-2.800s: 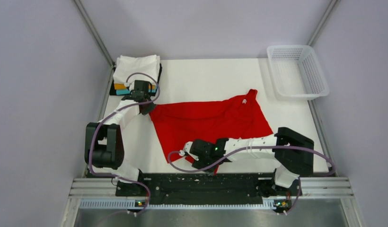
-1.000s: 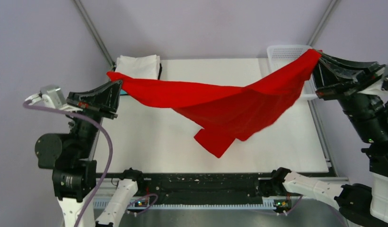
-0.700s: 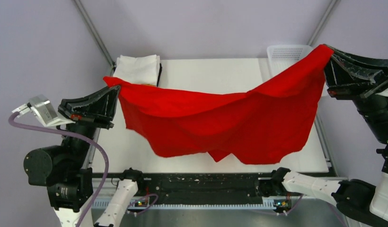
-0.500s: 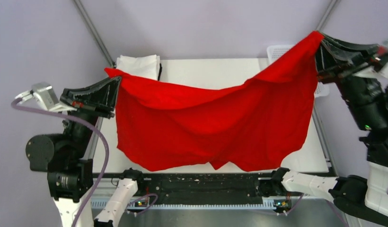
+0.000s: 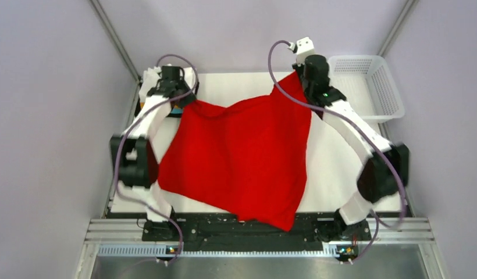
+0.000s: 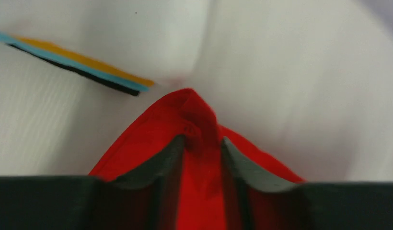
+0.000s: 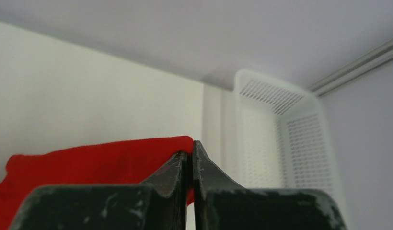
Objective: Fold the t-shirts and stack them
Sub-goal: Flatten out the tshirt
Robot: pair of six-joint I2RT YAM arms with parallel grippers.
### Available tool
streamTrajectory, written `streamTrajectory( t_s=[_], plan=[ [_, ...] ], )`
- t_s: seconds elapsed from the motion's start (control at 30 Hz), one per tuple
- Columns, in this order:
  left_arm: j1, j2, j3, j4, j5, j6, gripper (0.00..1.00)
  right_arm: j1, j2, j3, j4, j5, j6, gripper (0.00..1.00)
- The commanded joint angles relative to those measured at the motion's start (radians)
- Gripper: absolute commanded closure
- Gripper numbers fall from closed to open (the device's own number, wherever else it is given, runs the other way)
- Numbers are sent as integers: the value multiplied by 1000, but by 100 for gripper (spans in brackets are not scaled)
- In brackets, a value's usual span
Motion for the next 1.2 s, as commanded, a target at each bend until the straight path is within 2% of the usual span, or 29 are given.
streamTrajectory(
  t_s=[0.0, 0.03, 0.07, 0.1, 0.13, 0.2, 0.27, 0.4, 0.5, 0.6, 0.77, 0.97, 1.17],
  plan=[
    [15, 343, 329, -280, -29, -53, 48, -115, 291, 96, 72, -143, 241, 95],
    [15, 409, 400, -323, -10, -50, 40, -132, 372, 168, 21, -157, 261, 90],
    [15, 446, 446, -349, 6, -52, 33, -145, 443, 251, -37, -163, 287, 76],
    [15, 458, 454, -347, 42, -53, 21, -152, 505, 333, -107, -172, 301, 55],
    [14, 448, 432, -322, 64, -53, 4, -153, 543, 417, -166, -179, 309, 38],
    [12, 392, 346, -255, 74, -54, 1, -152, 553, 422, -202, -205, 323, 15],
    [12, 329, 256, -202, 75, -52, 1, -152, 513, 358, -172, -230, 340, 2],
    [6, 224, 124, -159, 110, -41, 1, -153, 396, 202, -154, -300, 426, 1],
    [-15, 177, 33, -108, 143, -18, 1, -152, 313, 57, -124, -428, 514, 1],
    [-41, 176, 21, -90, 178, 11, 1, -151, 262, -70, -92, -532, 594, 1],
    [-100, 255, 84, -108, 204, 64, 1, -150, 183, -290, -6, -634, 697, 1],
    [-167, 436, 206, -96, 193, 98, 1, -150, 123, -456, -17, -632, 717, 1],
    [-167, 645, 443, -70, -18, 136, 1, -151, 107, -545, -42, -596, 723, 1]
  ],
)
